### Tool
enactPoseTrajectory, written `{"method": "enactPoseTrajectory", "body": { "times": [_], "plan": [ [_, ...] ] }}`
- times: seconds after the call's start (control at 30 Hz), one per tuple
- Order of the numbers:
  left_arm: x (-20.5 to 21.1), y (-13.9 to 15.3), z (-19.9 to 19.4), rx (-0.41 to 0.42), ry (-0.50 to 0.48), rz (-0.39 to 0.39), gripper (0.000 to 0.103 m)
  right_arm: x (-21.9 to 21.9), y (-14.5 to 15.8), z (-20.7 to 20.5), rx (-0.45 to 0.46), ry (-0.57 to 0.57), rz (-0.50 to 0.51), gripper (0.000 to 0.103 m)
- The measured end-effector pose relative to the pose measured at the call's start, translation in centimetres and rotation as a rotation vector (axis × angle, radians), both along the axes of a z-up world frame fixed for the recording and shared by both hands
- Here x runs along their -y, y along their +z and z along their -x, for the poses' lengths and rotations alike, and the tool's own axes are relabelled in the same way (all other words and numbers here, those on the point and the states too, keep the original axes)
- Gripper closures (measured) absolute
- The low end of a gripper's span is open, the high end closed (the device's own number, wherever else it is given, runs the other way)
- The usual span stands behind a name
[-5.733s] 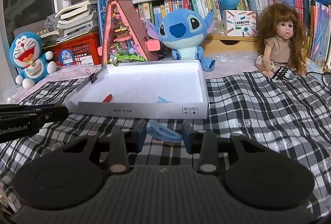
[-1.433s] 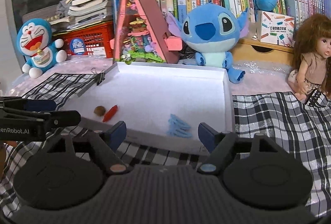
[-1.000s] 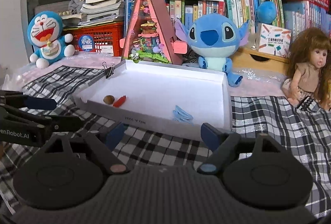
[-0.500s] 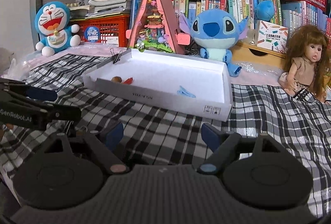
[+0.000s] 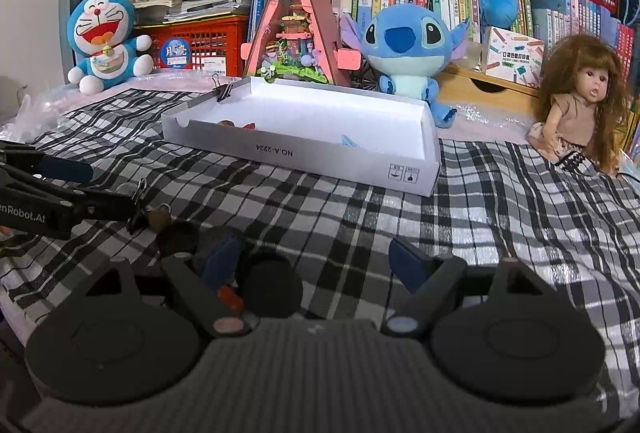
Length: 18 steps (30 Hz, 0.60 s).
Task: Organize rigid objects
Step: 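Withdraw both tools from the box toward the remaining objects, then grasp the clear dome with the left tool while the right tool grasps a black lid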
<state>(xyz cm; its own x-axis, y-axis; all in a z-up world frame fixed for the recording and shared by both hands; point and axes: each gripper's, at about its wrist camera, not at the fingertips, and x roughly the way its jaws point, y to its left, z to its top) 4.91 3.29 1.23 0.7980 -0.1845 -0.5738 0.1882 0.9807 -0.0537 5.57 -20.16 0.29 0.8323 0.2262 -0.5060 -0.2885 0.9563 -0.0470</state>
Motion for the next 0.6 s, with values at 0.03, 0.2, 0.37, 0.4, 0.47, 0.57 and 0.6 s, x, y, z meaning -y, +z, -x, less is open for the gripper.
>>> {"method": "enactPoseTrajectory", "body": {
  "times": [0.03,0.2,0.37,0.4,0.47,0.57,0.6],
  "plan": [
    [-0.1,0.0,0.1,0.001,0.004,0.002,0.021,0.0,-0.1,0.2,0.001,0.001,-0.003,0.014],
    [-0.9,-0.2,0.8,-0.008,0.019,0.016,0.030,0.2,-0.3,1.1,0.002,0.002,-0.014,0.016],
    [-1.7,-0.2,1.4,0.001,0.040,-0.001,0.051,0.5,-0.3,1.7,0.017,-0.018,-0.018,0.030],
    [-1.8,-0.2,1.5,0.000,0.042,-0.007,0.054,0.6,-0.3,1.8,0.020,-0.026,-0.021,0.035],
    [-1.9,-0.3,1.4,-0.004,0.050,-0.024,0.058,0.7,-0.2,1.9,0.027,-0.037,-0.026,0.040],
    [-1.9,-0.6,1.3,-0.006,0.050,-0.031,0.059,0.6,-0.2,2.0,0.025,-0.028,-0.030,0.044],
    [-1.8,-0.6,1.2,-0.006,0.048,-0.031,0.059,0.5,-0.2,2.1,0.024,-0.023,-0.027,0.044]
  ]
}}
